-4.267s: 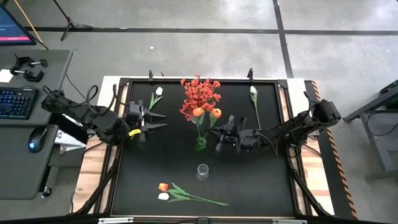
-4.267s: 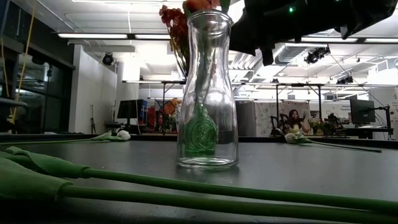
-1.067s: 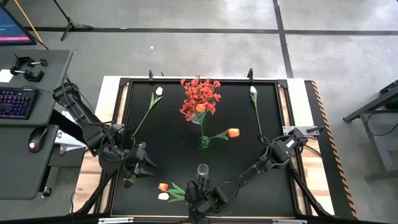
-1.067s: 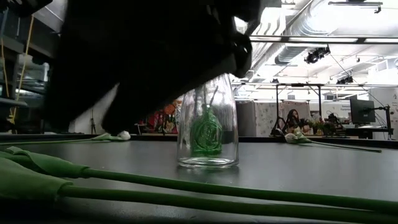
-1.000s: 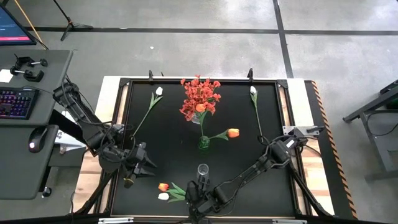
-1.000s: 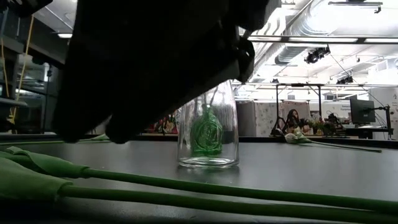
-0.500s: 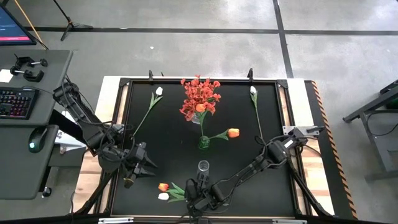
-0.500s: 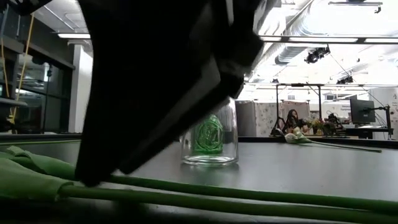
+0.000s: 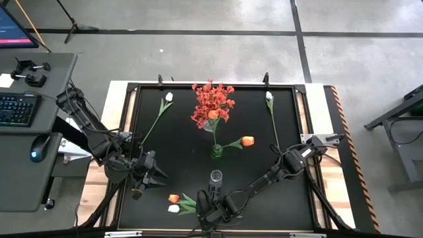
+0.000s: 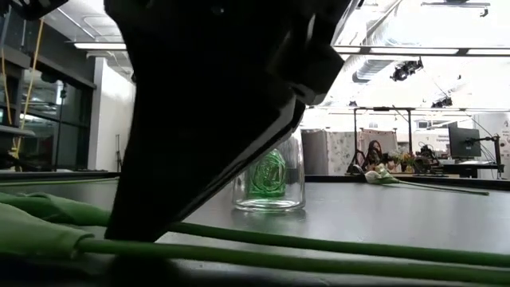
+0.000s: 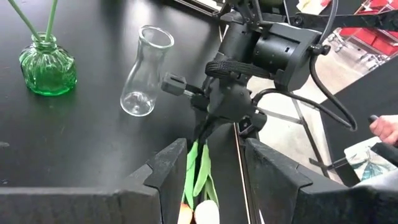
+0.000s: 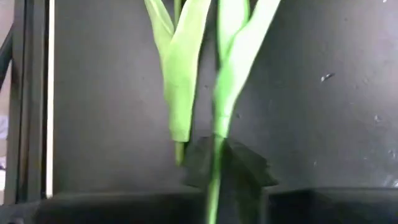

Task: Sort flowers into vase by color
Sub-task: Put the orange tulip into the green flower vase

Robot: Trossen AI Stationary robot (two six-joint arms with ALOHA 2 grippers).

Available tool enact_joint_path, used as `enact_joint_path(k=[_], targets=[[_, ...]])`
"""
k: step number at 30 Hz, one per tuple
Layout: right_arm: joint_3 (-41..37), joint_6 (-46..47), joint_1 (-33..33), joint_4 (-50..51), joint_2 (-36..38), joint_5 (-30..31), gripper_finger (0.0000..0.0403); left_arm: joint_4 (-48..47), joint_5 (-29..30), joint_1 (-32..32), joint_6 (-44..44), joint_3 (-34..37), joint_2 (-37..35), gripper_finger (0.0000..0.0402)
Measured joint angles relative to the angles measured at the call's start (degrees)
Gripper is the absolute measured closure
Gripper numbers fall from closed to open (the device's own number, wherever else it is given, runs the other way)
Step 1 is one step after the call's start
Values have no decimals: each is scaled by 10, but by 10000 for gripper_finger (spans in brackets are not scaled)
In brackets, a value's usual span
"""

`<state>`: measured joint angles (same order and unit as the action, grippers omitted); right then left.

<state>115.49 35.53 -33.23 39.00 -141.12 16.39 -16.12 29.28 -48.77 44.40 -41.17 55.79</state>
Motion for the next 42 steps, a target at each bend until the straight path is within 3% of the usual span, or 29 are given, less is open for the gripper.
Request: enact_joint_path(k=[7, 14, 24, 28, 34, 42], targets=[[-2, 4, -1, 68, 24, -14, 400, -6, 15, 7, -41, -18, -25, 250], [0, -26, -1, 164, 109, 62, 402, -7, 99, 27, -106, -24, -89, 250], [-1, -42, -26, 166, 195, 46, 402, -4, 150, 31, -111, -24, -128, 250], [-1, 10, -54, 212, 219, 61, 402, -4, 161, 31, -110, -24, -127, 250], [-2, 164, -115, 316, 237, 137, 403, 19, 179, 31, -119, -24, -127, 250], [-1, 347, -184, 366, 251, 213, 403, 76, 195, 31, -165, -24, -127, 250]])
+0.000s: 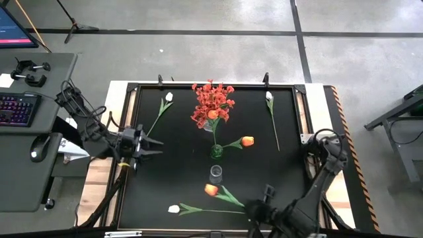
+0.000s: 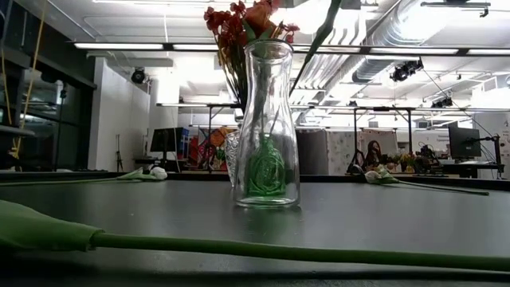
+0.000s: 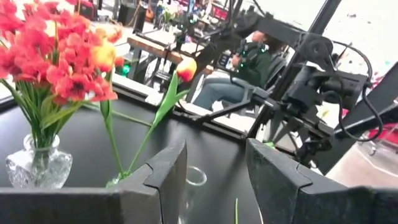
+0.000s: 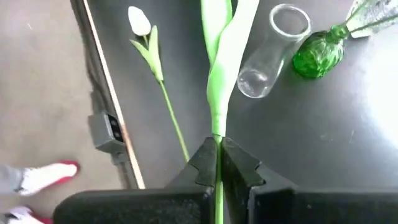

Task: Sort flowers into vase by color
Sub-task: Put the orange tulip into the green flower vase

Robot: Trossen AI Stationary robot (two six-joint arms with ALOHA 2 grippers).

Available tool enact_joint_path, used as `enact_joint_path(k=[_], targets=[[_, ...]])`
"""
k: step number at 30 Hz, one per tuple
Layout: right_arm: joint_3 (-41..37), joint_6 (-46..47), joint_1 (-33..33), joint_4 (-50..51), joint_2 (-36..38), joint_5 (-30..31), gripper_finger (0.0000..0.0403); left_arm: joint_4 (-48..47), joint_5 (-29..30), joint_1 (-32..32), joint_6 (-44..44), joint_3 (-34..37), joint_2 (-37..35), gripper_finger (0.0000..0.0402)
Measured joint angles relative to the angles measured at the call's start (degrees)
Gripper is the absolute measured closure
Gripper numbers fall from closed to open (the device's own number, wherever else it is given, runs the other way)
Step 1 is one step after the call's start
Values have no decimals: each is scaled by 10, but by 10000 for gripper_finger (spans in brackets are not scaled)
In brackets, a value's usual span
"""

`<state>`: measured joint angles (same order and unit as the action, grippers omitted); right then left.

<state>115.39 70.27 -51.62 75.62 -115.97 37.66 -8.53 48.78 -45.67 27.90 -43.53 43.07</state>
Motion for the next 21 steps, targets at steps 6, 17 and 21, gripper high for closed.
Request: enact_joint_path(k=[6, 17, 21], targets=[[-58, -19, -4, -135, 14, -18, 403, 26, 5, 0, -11, 0, 0, 250], [-307, -410, 145, -669, 168, -152, 403, 40, 7, 0, -10, 0, 0, 250], [-360, -573, 203, -776, 248, -148, 403, 40, 31, 0, -10, 0, 0, 250]])
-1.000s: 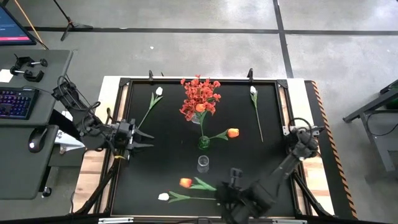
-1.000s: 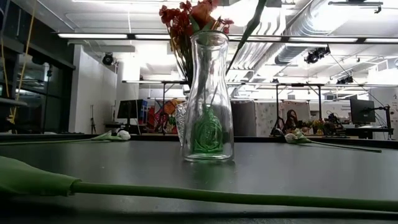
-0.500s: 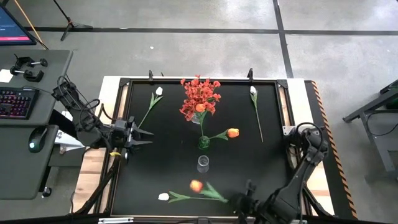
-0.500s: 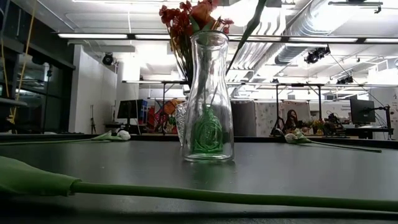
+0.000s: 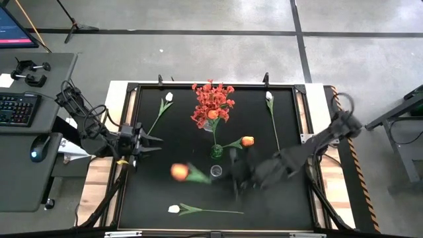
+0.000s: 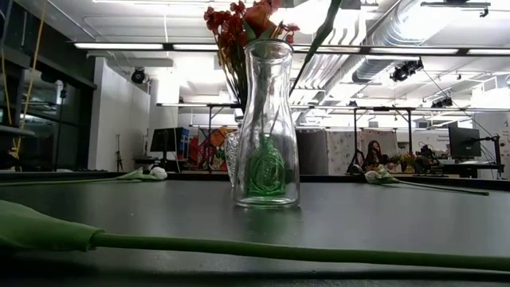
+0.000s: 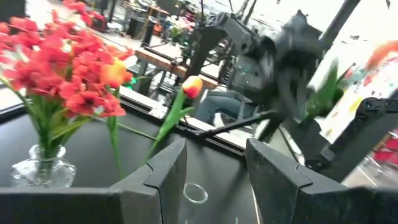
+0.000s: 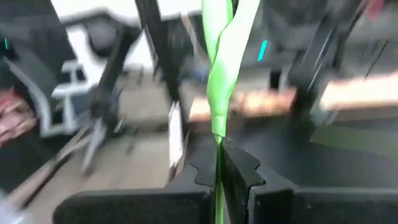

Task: Sort flowers into vase by color
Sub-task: Put the orange tulip into the green flower vase

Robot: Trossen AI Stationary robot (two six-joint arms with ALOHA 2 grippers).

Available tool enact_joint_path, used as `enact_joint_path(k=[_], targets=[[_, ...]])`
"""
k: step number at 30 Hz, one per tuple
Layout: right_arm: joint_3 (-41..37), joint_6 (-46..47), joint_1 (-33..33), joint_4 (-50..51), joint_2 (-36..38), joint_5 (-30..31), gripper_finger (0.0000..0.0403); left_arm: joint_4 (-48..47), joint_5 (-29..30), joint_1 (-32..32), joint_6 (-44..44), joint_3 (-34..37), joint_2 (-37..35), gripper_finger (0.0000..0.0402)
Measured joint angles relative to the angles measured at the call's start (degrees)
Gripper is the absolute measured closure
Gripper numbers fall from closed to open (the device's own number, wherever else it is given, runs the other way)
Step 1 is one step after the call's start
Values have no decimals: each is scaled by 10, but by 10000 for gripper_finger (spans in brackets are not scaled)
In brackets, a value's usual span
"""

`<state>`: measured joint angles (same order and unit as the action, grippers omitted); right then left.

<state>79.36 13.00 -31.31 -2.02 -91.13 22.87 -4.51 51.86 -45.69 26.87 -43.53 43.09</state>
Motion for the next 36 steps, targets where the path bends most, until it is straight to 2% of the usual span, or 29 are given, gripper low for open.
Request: enact_joint_path(k=[3, 7, 10, 15, 21, 25, 32, 36], targets=[[-39, -117, 38, -94, 69, 1, 403, 0, 24, 0, 0, 0, 0, 250], [-102, -227, 78, -228, 154, -3, 403, 0, 63, 0, -3, 0, 0, 250], [-155, -286, 99, -321, 207, -17, 403, 0, 90, 8, -21, 0, 0, 250], [-247, -328, 138, -464, 259, -19, 403, 0, 83, 49, -52, 0, 2, 250], [-347, -248, 231, -535, 275, -30, 403, 4, 12, 106, -55, 0, 10, 250], [-416, -139, 317, -578, 275, -100, 403, 7, -19, 130, -37, 0, 18, 250], [-535, 8, 408, -681, 271, -197, 403, 46, -18, 149, -30, 0, 44, 250], [-584, 38, 415, -748, 251, -203, 403, 76, -17, 159, -30, 0, 60, 250]])
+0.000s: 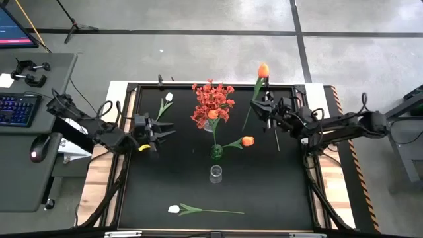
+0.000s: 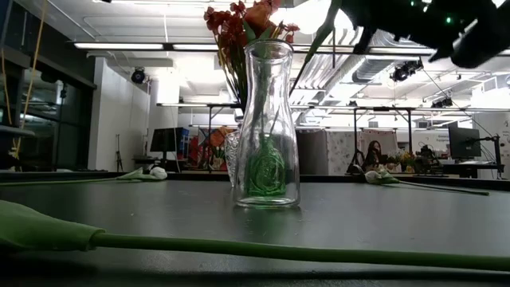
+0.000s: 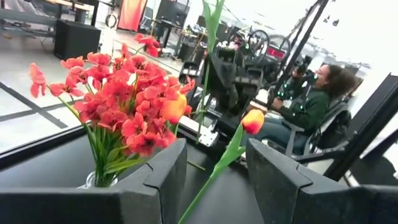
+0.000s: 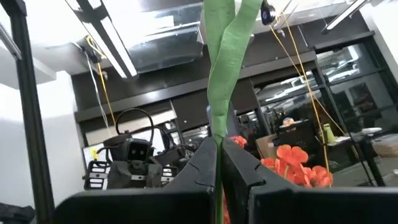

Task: Sort flowers into vase by color
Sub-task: Put the orange tulip into the green flower vase

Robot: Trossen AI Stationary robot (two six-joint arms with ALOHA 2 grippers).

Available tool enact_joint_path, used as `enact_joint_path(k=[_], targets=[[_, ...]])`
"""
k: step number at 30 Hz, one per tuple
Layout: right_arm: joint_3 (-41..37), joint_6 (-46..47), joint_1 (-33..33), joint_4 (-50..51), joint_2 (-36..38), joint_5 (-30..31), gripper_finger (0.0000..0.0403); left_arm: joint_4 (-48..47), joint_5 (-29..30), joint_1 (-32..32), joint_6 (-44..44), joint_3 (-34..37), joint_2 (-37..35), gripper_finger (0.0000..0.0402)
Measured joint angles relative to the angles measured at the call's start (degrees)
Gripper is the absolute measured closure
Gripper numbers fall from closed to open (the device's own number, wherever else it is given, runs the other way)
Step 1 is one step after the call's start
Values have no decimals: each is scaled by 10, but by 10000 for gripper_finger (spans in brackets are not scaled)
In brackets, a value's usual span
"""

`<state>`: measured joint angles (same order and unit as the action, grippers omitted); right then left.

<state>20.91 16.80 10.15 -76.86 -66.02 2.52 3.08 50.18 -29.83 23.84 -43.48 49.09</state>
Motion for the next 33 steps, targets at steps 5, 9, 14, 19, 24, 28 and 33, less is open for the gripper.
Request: enact_joint_path(k=[5, 9, 14, 19, 24, 28, 33], targets=[[-11, 15, 0, -101, -73, -17, 403, 36, 1, 10, 0, 0, 17, 250], [-2, 38, 0, -131, -145, -40, 403, 51, 1, 14, 11, 0, 22, 250], [43, 55, 0, -131, -208, -73, 403, 57, 0, 14, 25, 0, 22, 250], [112, 40, 3, -132, -259, -138, 403, 59, 1, 14, 25, 0, 21, 250], [158, 55, 8, -131, -310, -179, 403, 59, -1, 14, 25, 0, 21, 250], [183, 56, 3, -132, -341, -194, 403, 59, -1, 14, 25, 0, 21, 250], [202, 59, -16, -132, -363, -216, 403, 58, -1, 14, 25, 0, 21, 250]])
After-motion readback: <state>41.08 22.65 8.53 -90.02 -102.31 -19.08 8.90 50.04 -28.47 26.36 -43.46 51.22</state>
